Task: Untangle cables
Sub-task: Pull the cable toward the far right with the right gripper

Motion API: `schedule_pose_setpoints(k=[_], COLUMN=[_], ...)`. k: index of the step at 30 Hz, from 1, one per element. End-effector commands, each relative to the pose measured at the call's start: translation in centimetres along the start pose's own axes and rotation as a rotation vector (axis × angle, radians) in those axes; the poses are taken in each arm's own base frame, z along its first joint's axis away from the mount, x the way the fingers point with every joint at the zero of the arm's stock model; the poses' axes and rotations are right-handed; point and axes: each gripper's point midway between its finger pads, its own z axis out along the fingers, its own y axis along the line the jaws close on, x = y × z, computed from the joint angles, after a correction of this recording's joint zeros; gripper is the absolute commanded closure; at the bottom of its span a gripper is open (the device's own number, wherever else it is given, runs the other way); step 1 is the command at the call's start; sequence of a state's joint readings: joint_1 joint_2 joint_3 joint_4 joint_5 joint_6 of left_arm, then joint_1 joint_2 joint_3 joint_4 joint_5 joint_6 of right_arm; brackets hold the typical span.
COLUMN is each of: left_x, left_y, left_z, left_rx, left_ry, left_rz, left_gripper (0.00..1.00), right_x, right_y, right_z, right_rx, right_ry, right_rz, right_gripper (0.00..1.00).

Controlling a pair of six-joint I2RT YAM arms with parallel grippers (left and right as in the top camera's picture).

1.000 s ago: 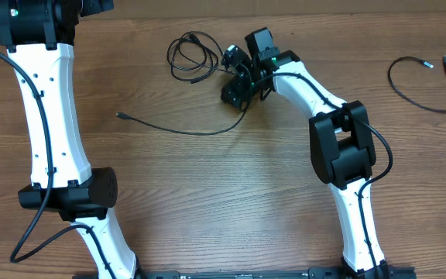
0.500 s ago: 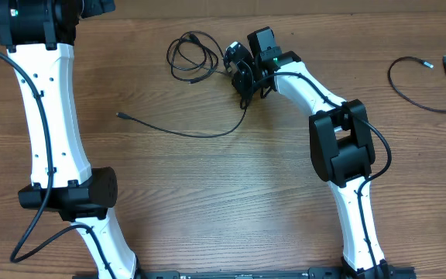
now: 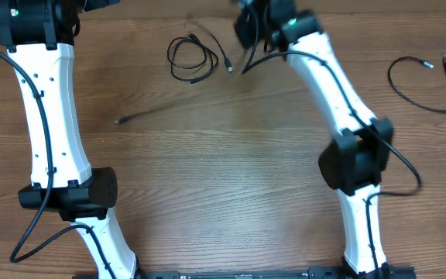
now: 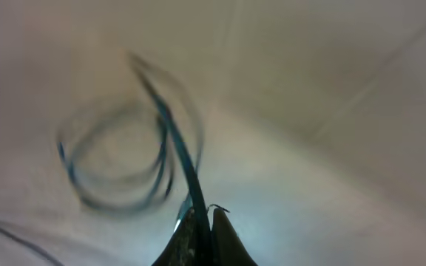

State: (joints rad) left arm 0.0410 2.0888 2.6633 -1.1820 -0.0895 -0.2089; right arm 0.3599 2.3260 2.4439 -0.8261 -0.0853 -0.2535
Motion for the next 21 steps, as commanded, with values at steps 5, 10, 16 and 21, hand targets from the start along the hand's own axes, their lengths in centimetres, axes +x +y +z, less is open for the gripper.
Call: schedule_pose_setpoints(k=[5,10,16,21], left_x=[-1.9,-2.0,-2.0,-2.0], left_y=[-1.1,-1.2,-1.2,-1.4], left_z=[-2.6,-2.6,-2.6,-2.6], left_rx=[0.080,0.083,0.084,0.097], left_ry=[-0.065,-0.068,-0.068,-0.066], left_rz=[-0.072,-0.102,-0.120,-0.120], left_gripper=[0.00,0.00,0.00,0.00], right_x=[-14.8,-16.9,-15.9,-13.1], right_y=[-2.5,-4.8,-9.0,-12.6], right_z=[-20.0,-27.6,-35.7,-39.9], right_rx=[0.179,0.354,0.667,0.994], right_ry=[-0.452,-0.562,-0.598,-0.502], right_rz=[-0.004,0.032,0.139,0.192], right_gripper=[0.96,0.96,0.96,0.96])
